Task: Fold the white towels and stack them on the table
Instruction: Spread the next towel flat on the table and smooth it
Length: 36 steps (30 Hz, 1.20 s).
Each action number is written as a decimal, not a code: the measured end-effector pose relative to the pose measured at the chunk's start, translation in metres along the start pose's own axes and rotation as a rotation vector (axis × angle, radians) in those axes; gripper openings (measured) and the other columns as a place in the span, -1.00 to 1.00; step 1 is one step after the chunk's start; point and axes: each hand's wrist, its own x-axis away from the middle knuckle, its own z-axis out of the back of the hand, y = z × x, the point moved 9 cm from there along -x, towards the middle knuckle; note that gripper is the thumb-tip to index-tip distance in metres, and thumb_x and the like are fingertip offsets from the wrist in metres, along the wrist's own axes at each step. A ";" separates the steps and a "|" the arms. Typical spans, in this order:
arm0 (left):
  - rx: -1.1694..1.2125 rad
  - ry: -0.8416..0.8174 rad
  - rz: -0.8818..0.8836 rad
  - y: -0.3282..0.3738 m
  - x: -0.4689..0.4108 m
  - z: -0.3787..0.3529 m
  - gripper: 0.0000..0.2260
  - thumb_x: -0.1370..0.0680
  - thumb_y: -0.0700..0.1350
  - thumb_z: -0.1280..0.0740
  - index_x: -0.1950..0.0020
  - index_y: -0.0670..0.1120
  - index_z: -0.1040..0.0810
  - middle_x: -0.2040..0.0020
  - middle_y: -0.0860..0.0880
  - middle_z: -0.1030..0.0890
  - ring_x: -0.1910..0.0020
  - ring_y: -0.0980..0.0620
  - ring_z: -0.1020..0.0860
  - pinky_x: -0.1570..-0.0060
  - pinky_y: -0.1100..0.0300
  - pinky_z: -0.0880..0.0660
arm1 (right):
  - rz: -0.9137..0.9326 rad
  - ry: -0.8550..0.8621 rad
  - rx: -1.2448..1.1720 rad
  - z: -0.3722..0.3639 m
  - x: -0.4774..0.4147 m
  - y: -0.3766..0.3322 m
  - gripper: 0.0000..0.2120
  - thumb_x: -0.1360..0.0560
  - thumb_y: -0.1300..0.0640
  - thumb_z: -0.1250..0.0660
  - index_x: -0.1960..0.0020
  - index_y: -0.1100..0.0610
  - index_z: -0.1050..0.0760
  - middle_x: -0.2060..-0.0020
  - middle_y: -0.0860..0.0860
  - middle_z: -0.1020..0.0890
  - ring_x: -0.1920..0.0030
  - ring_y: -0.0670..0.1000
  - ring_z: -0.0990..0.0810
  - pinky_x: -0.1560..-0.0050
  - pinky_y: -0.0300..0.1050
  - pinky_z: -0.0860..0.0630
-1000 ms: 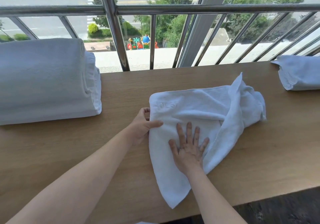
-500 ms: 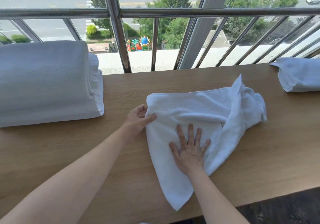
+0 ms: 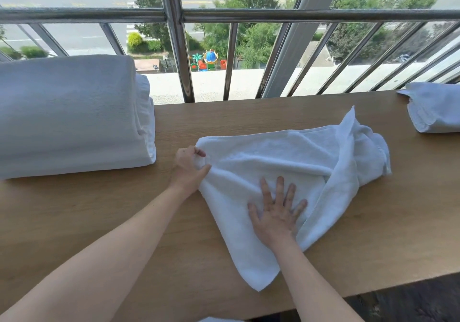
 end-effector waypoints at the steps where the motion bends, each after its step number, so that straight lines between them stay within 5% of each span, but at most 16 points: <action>1: -0.026 -0.011 -0.020 -0.003 0.003 -0.002 -0.72 -0.48 -0.10 -0.50 -0.12 0.07 -0.50 -0.22 0.02 -0.40 -0.04 0.18 -0.41 0.14 0.45 -0.30 | -0.011 0.006 -0.020 0.001 0.001 -0.005 -0.30 -0.56 -0.37 0.18 -0.46 -0.25 0.58 -0.53 0.02 0.47 -0.51 0.20 0.50 -0.38 0.41 0.47; 5: 0.041 0.002 -0.077 -0.008 0.016 -0.006 -0.47 -0.45 -0.15 -0.54 -0.38 0.01 -0.46 -0.33 0.02 -0.41 -0.21 0.18 -0.37 -0.15 0.36 -0.29 | -0.050 0.019 -0.039 -0.005 0.007 -0.018 -0.31 -0.55 -0.40 0.21 -0.49 -0.24 0.54 -0.52 0.07 0.50 -0.51 0.24 0.50 -0.36 0.44 0.47; 9: 0.361 -0.004 0.091 -0.023 0.016 -0.006 -0.28 -0.43 -0.03 -0.58 -0.48 0.15 -0.29 -0.11 0.08 -0.57 -0.09 0.13 -0.56 0.02 0.24 -0.50 | -0.067 0.002 -0.070 -0.010 0.006 -0.016 -0.32 -0.56 -0.42 0.23 -0.47 -0.26 0.56 -0.49 0.03 0.54 -0.50 0.21 0.52 -0.35 0.46 0.47; 14: 0.174 0.071 -0.033 -0.019 0.009 0.004 -0.35 -0.46 -0.14 -0.53 -0.48 0.07 -0.34 -0.33 -0.02 -0.46 -0.05 0.15 -0.52 0.09 0.53 -0.41 | -0.006 0.044 -0.140 -0.005 0.017 -0.018 -0.34 -0.59 -0.37 0.18 -0.50 -0.27 0.51 -0.52 -0.03 0.51 -0.52 0.12 0.50 -0.40 0.41 0.45; 18: 0.131 0.081 -0.073 -0.023 0.024 0.000 -0.30 -0.45 -0.22 -0.53 -0.51 0.03 -0.31 -0.47 -0.07 -0.29 -0.23 0.07 -0.44 0.05 0.65 -0.31 | -0.035 0.043 -0.099 -0.017 0.039 -0.016 -0.34 -0.59 -0.37 0.20 -0.51 -0.25 0.50 -0.53 -0.04 0.49 -0.52 0.15 0.50 -0.41 0.46 0.39; 20: 0.166 0.087 -0.078 -0.026 0.037 -0.004 -0.25 -0.41 -0.19 -0.57 -0.51 0.05 -0.29 -0.46 -0.06 -0.30 -0.30 0.07 -0.42 -0.12 0.52 -0.36 | -0.058 0.040 -0.086 -0.023 0.046 -0.015 -0.34 -0.58 -0.38 0.22 -0.51 -0.24 0.52 -0.52 -0.05 0.50 -0.52 0.16 0.50 -0.40 0.47 0.37; 23: 0.295 0.058 0.031 -0.041 0.063 -0.015 -0.16 -0.37 -0.08 -0.62 -0.50 0.11 -0.21 -0.42 0.02 -0.38 -0.31 0.01 -0.49 -0.23 0.06 -0.51 | -0.074 0.008 -0.087 -0.027 0.051 -0.015 -0.34 -0.58 -0.39 0.25 -0.48 -0.24 0.56 -0.50 -0.08 0.54 -0.50 0.14 0.54 -0.39 0.48 0.38; 29: 0.493 -0.094 0.158 -0.066 0.136 -0.054 -0.19 -0.40 -0.04 -0.60 -0.48 0.21 -0.16 -0.24 0.19 -0.56 -0.16 0.19 -0.60 -0.04 0.24 -0.60 | -0.077 -0.058 -0.122 -0.026 0.047 -0.020 -0.36 -0.57 -0.40 0.26 -0.43 -0.28 0.61 -0.45 -0.12 0.59 -0.47 0.14 0.59 -0.33 0.50 0.45; 33: 0.419 -0.216 0.109 -0.068 0.178 -0.079 -0.26 -0.47 -0.07 -0.55 -0.48 0.31 -0.20 -0.40 0.15 -0.45 -0.32 0.18 -0.49 -0.25 0.14 -0.52 | -0.067 -0.117 -0.124 -0.025 0.048 -0.020 -0.36 -0.59 -0.38 0.22 -0.47 -0.28 0.56 -0.48 -0.11 0.56 -0.50 0.15 0.54 -0.36 0.54 0.37; 36: 0.418 -0.162 0.117 -0.070 0.195 -0.077 -0.36 -0.51 -0.10 -0.51 -0.34 0.45 -0.28 -0.29 0.18 -0.54 -0.19 0.27 -0.54 -0.18 0.20 -0.56 | -0.025 -0.120 -0.083 -0.023 0.054 -0.017 -0.36 -0.59 -0.37 0.24 -0.47 -0.26 0.56 -0.50 -0.10 0.53 -0.52 0.16 0.50 -0.40 0.52 0.31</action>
